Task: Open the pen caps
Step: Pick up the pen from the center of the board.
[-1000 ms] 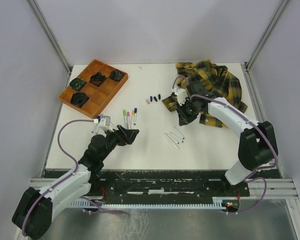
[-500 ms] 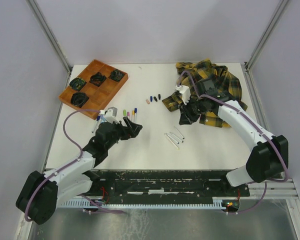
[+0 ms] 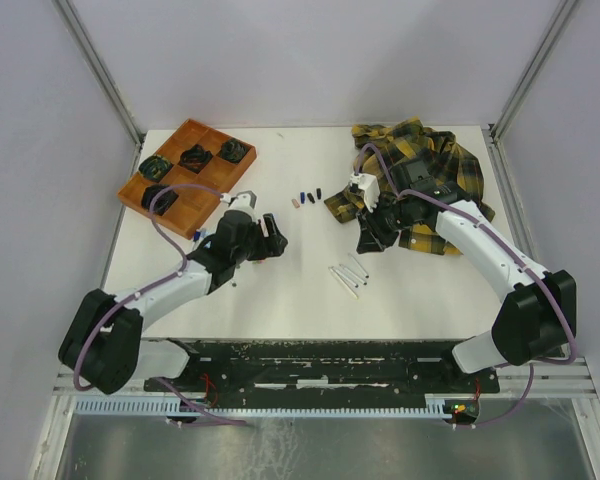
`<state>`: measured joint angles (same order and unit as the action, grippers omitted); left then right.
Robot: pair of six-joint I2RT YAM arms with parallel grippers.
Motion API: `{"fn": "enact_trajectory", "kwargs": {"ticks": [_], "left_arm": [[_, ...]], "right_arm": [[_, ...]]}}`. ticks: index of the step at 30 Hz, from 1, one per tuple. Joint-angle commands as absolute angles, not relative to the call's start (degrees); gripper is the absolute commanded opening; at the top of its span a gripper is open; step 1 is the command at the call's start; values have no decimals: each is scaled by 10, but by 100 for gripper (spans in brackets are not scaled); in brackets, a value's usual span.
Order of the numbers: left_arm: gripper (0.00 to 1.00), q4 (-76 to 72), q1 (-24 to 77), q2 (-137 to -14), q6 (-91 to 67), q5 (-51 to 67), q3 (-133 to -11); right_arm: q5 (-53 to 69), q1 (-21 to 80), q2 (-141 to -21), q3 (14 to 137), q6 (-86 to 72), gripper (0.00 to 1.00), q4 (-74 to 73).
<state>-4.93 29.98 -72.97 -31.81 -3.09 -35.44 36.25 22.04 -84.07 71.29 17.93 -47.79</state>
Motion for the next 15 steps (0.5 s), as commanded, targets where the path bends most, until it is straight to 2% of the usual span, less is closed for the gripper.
{"fn": "enact_trajectory", "kwargs": {"ticks": [1,4,10,15], "left_arm": [[77,15,300,-784,-257,-76,-431],[70,54,300,-828,-234,-100,-476],[48,105,301,-920,-191,-127,-576],[38,137,301,-991,-172,-139,-638]], "right_arm": [[384,219,-841,729,189,33,-477],[385,218,-841,729,189,33,-477],[386,218,-844,729,191,33,-479],[386,218,-844,729,191,33,-479]]}}
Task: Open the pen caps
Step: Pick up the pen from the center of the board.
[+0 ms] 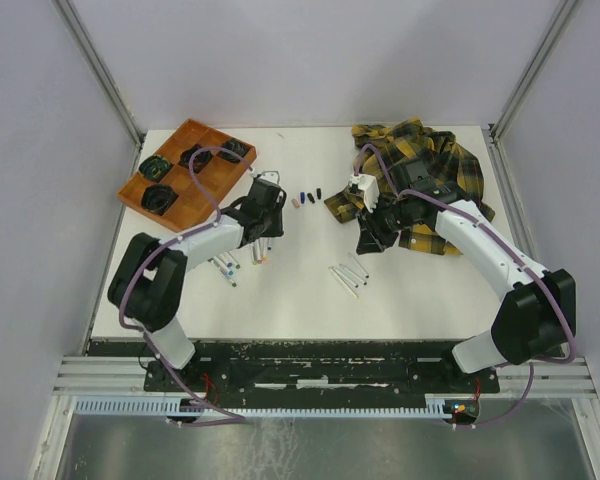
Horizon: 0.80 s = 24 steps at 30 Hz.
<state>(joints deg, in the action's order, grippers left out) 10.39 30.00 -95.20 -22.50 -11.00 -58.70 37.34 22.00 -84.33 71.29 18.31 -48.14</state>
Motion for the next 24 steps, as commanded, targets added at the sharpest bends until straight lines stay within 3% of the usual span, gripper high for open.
{"fn": "enact_trajectory", "kwargs": {"ticks": [1,6,24], "left_arm": [[36,141,300,-1003,-170,-145,-646],[32,162,301,-1039,-161,-158,-678],[32,181,301,-1081,-153,-173,-699]], "right_arm": [[386,219,-845,729,190,33,-479],[387,218,-848,730,192,33,-479],[388,219,-849,731,192,33,-481]]}}
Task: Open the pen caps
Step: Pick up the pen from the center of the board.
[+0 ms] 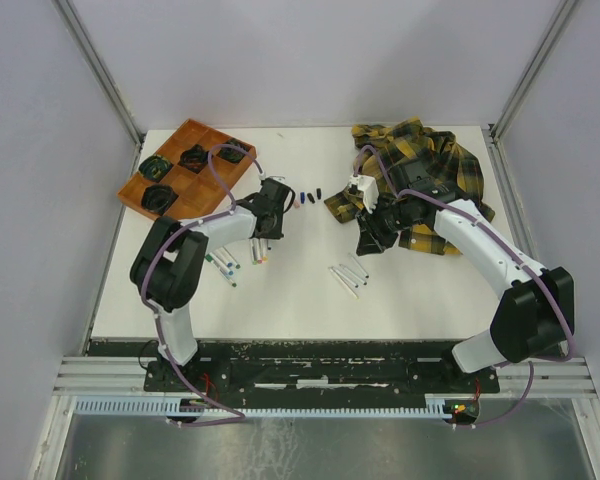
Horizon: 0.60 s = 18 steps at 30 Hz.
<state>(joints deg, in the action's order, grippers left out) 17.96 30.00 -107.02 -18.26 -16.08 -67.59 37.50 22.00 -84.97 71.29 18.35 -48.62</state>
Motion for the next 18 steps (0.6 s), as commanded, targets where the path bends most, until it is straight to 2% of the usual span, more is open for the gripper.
{"fn": "enact_trajectory", "kwargs": {"ticks": [1,8,18], "left_arm": [[32,181,300,-1082,-153,-173,-699],[31,183,300,-1090,-154,-170,-700],[20,183,300,-1099,-159,-157,-698]], "right_arm": [[388,219,-848,731,192,33,-481],[388,218,-848,730,192,33,-481],[402,219,-848,729,188,33,-480]]}}
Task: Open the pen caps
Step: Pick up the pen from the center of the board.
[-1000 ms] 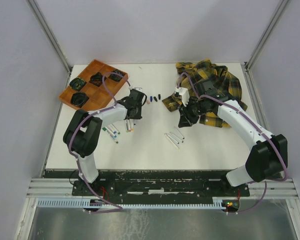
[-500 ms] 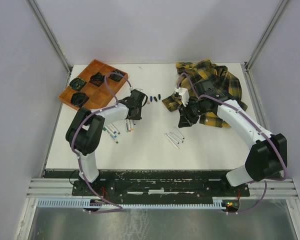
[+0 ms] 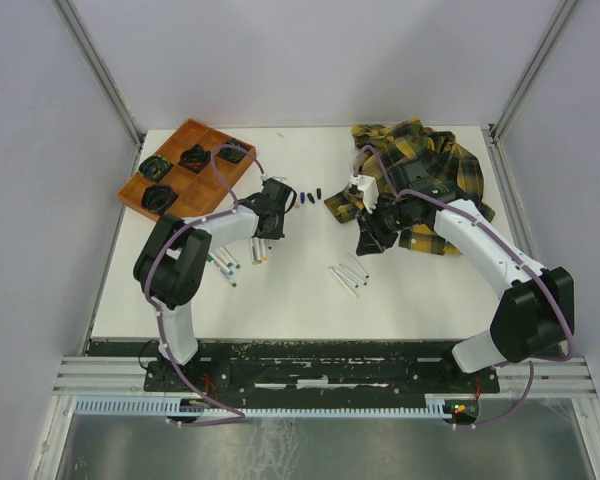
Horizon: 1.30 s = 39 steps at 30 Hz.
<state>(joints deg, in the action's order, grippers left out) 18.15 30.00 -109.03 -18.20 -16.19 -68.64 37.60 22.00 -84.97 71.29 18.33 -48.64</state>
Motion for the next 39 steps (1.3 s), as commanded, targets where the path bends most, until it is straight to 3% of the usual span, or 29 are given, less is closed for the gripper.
{"fn": "enact_trajectory", "kwargs": {"ticks": [1,8,17,23,32,39], "left_arm": [[19,182,300,-1097,-160,-156,-698],[3,154,301,-1057,-171,-137,-672],[3,38,317,-897,-207,-61,-556],[3,-146,320,-747,-278,49,-413],[3,-541,336,-616,-474,110,-212],[3,-702,406,-609,-517,33,-162]], "right_arm": [[406,219,-849,729,186,33,-480],[430,219,-849,728,179,33,-478],[485,219,-834,714,151,33,-451],[545,219,-816,693,111,33,-406],[640,218,-764,602,-58,33,-182],[688,217,-765,530,-262,35,67]]}}
